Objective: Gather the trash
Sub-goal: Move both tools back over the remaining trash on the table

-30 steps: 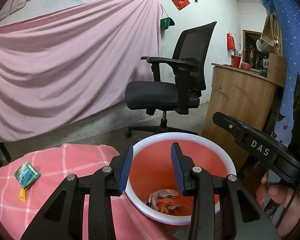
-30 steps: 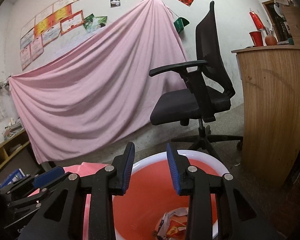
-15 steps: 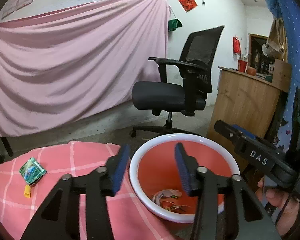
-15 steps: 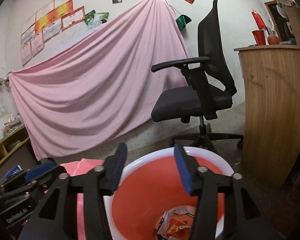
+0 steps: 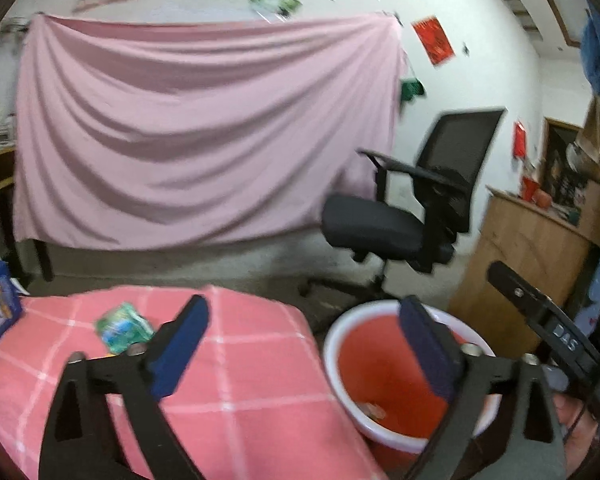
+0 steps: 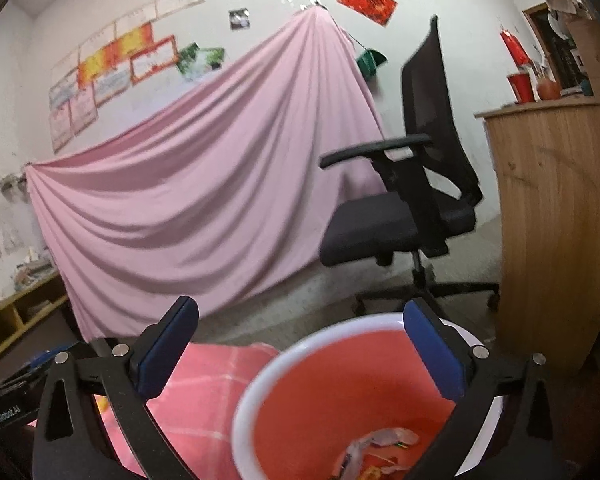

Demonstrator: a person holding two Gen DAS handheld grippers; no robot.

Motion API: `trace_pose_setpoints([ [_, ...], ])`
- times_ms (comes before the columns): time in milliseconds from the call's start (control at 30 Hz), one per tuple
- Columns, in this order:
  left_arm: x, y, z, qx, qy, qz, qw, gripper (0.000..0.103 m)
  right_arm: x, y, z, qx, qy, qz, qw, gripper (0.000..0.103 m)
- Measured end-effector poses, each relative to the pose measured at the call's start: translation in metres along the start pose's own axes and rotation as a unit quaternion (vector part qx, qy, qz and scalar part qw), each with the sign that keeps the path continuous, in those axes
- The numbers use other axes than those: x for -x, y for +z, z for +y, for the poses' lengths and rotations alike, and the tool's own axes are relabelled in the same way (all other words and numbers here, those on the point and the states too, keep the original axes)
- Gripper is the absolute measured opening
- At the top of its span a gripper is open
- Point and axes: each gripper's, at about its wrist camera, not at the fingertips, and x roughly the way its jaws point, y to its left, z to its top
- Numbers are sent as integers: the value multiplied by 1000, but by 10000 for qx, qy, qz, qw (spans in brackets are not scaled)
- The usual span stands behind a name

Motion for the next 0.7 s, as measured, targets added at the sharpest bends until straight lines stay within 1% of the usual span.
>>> trace_pose_setpoints([
  [100, 15, 3, 15, 148, 292, -328, 9989, 101, 5, 2, 19, 192, 108, -309, 9993, 103],
  [233, 29, 5, 38, 291, 624, -534, 9962, 101, 12, 0, 48, 507, 373, -706, 9955, 103],
  [367, 44, 2, 61, 402, 873, -731, 9927, 101, 15, -3, 77, 860, 587, -994, 9896, 103],
  [500, 60, -2, 81, 400, 1105, -900, 9890, 101, 11, -8, 98, 1057, 759, -1069, 9857, 103],
  [600, 71, -5, 96, 364, 1269, -1002, 9862, 101, 6, -12, 112, 1132, 872, -1047, 9842, 103],
  [700, 75, -8, 106, 289, 1396, -1025, 9845, 101, -2, -17, 125, 1214, 945, -959, 9834, 103],
])
